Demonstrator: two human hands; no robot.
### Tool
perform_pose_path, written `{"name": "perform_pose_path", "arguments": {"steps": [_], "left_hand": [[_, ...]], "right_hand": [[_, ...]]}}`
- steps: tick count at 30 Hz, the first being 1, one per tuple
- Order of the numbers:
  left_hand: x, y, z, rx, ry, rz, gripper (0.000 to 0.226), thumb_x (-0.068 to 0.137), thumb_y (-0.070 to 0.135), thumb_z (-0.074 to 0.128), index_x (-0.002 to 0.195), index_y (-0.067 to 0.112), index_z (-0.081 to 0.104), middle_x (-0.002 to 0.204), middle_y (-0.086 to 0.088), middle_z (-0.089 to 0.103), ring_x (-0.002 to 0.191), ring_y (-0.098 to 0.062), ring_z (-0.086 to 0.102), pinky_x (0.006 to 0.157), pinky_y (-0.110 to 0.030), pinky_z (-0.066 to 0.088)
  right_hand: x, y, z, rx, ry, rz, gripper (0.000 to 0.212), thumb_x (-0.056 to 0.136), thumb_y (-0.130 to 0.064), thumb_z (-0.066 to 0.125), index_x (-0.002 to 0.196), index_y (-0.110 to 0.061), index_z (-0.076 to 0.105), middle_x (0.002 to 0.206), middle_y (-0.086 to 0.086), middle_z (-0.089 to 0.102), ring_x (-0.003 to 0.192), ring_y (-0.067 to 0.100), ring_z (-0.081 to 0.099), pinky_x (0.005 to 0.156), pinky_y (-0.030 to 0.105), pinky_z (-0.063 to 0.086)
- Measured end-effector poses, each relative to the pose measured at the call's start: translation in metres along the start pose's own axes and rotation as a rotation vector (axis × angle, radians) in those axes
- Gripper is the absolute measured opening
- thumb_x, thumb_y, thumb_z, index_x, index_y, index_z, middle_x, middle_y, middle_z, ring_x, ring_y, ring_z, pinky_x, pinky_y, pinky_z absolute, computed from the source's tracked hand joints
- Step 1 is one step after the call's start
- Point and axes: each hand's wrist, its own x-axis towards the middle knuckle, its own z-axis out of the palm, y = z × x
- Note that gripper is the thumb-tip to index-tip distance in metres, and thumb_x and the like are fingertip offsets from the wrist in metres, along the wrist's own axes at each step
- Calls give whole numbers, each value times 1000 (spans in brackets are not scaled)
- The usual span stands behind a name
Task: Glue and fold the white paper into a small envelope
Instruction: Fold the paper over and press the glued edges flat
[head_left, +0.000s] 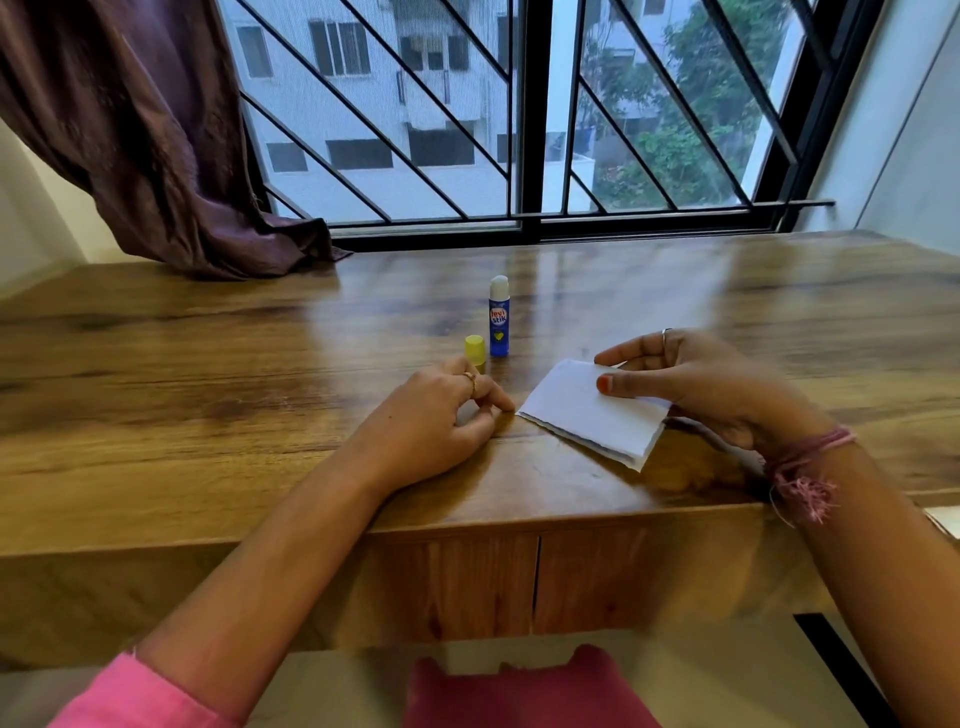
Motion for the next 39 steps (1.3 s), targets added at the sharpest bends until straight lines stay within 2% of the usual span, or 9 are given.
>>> {"name": "perform_pose_path", "arguments": {"steps": [4, 7, 10, 20, 32, 39], "left_hand": [[0, 0, 0, 7, -6, -4, 21, 90, 22, 56, 104, 26, 70, 92, 19, 48, 69, 25, 45, 62, 0, 33], [0, 0, -1, 3, -5, -5, 20, 90, 21, 56, 104, 26, 71, 92, 21, 47, 70, 25, 45, 63, 0, 33], [-1, 1, -1, -4, -2, -6, 20, 90, 21, 57, 103, 26, 71, 91, 24, 46, 70, 25, 45, 64, 1, 33], [-1, 1, -1, -12, -2, -7, 20, 90, 21, 57, 103, 25, 71, 91, 23, 47, 67, 26, 45, 61, 1, 33], [-2, 3, -1, 17, 13, 4, 21, 91, 24, 56, 107, 27, 69, 94, 16, 50, 73, 25, 45, 66, 3, 32], [-3, 4, -3, 2, -84, 35, 31, 93, 17, 52, 116, 33, 65, 100, 13, 47, 72, 25, 45, 63, 0, 33]], "right_hand": [[0, 1, 0, -16, -4, -10, 42, 56, -24, 76, 97, -14, 67, 82, 4, 73, 72, 10, 69, 68, 27, 56], [1, 4, 0, -25, 6, -22, 31, 66, -17, 78, 95, -16, 68, 79, 2, 74, 72, 11, 70, 71, 30, 56], [4, 6, -1, -33, 21, -31, 23, 73, -11, 77, 94, -16, 68, 75, 0, 74, 70, 10, 70, 66, 26, 56], [5, 8, 0, -51, 31, -70, 22, 73, -10, 77, 93, -17, 69, 73, -2, 75, 67, 6, 69, 55, 13, 51], [5, 10, 0, -72, 32, -106, 23, 73, -11, 77, 94, -16, 69, 72, -2, 75, 70, 8, 69, 66, 20, 56], [5, 10, 0, -92, 32, -113, 22, 74, -13, 77, 93, -19, 69, 74, -1, 75, 72, 8, 69, 70, 22, 56]]}}
